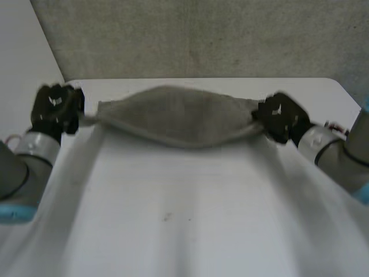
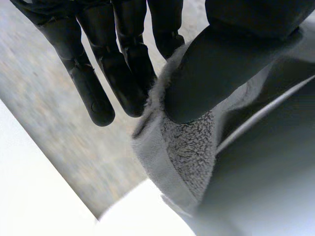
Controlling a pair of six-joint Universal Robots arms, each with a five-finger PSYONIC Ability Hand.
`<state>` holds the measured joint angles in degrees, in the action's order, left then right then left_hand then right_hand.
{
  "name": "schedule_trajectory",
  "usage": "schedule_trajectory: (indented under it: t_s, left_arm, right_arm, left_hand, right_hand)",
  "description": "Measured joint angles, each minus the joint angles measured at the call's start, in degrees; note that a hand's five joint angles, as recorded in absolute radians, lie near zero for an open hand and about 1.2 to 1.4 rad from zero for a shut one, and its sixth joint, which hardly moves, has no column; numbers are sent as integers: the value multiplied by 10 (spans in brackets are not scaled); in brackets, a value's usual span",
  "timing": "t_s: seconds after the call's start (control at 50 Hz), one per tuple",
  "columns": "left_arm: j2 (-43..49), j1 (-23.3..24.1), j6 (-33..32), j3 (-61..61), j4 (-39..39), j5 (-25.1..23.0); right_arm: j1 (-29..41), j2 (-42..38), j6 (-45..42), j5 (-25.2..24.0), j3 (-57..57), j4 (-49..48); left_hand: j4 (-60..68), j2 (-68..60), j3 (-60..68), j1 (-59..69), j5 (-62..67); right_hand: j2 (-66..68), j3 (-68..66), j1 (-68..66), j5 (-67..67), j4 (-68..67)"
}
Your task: Fold the towel.
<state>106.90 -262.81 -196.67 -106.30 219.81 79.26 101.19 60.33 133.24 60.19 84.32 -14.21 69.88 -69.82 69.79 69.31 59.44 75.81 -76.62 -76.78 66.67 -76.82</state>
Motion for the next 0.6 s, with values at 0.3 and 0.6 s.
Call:
schedule_trajectory:
  t_s: [0.3, 0.6]
  left_arm:
    - [-42, -36, -3, -91, 32, -8]
    - [-42, -54, 1, -91, 32, -8]
  right_arm:
    - [-41, 8, 86, 8, 124, -30]
    - [-75, 23, 215, 10, 111, 42]
  left_hand:
    - [0, 0, 0, 0, 0]
    - [0, 0, 0, 0, 0]
  right_hand:
    - [-89, 87, 93, -90, 88]
    - [-345, 353, 362, -372, 360]
